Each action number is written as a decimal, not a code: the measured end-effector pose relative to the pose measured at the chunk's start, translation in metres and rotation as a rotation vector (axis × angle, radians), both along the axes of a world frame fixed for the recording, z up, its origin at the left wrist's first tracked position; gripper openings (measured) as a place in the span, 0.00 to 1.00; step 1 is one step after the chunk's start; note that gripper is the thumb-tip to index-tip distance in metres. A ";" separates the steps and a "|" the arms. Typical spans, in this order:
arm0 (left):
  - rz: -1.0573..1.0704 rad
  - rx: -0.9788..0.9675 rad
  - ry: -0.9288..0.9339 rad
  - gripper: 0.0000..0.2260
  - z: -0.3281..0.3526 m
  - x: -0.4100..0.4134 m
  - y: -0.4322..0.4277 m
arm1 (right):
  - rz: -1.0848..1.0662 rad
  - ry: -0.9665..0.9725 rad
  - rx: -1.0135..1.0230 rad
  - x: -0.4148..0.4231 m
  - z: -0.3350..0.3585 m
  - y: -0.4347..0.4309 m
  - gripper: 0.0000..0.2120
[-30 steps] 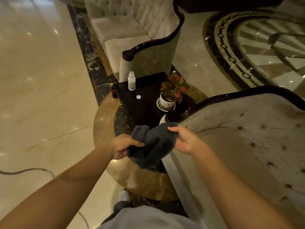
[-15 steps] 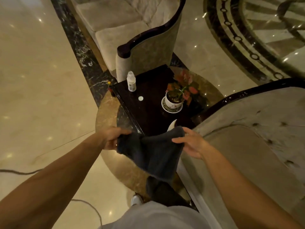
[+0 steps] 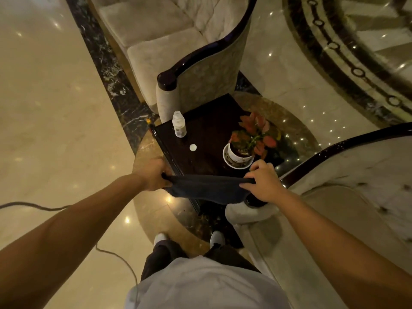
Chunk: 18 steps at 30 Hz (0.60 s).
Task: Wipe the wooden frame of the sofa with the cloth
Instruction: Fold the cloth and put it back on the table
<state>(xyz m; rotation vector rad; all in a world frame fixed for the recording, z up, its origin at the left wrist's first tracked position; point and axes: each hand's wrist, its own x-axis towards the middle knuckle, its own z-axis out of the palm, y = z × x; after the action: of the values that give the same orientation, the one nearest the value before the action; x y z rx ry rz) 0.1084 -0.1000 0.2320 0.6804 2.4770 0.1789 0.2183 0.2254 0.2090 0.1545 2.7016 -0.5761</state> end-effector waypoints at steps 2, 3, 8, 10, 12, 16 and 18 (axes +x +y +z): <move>0.053 0.036 -0.074 0.09 0.006 -0.026 -0.005 | -0.077 -0.051 -0.136 -0.015 0.009 0.004 0.11; 0.125 0.099 -0.149 0.10 0.010 -0.040 -0.008 | -0.158 -0.080 -0.266 -0.021 0.016 0.004 0.08; 0.409 0.513 -0.511 0.12 0.033 -0.106 -0.023 | -0.566 -0.021 -0.785 -0.048 0.043 -0.011 0.04; 0.360 0.595 -0.624 0.15 0.047 -0.133 -0.035 | -0.668 0.025 -0.885 -0.058 0.056 -0.020 0.03; 0.306 0.627 -0.751 0.17 0.056 -0.158 -0.050 | -0.730 0.033 -0.952 -0.065 0.067 -0.028 0.03; 0.202 0.551 -0.861 0.15 0.064 -0.210 -0.075 | -0.781 0.055 -1.005 -0.078 0.080 -0.053 0.06; 0.220 0.535 -0.881 0.15 0.063 -0.224 -0.081 | -0.828 0.087 -1.019 -0.079 0.083 -0.065 0.08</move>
<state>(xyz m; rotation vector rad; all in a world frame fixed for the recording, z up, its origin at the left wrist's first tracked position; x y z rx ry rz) -0.1154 -0.1809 0.2949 0.3904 1.6284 1.0128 0.1394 0.1609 0.2924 0.9585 1.9687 -2.0941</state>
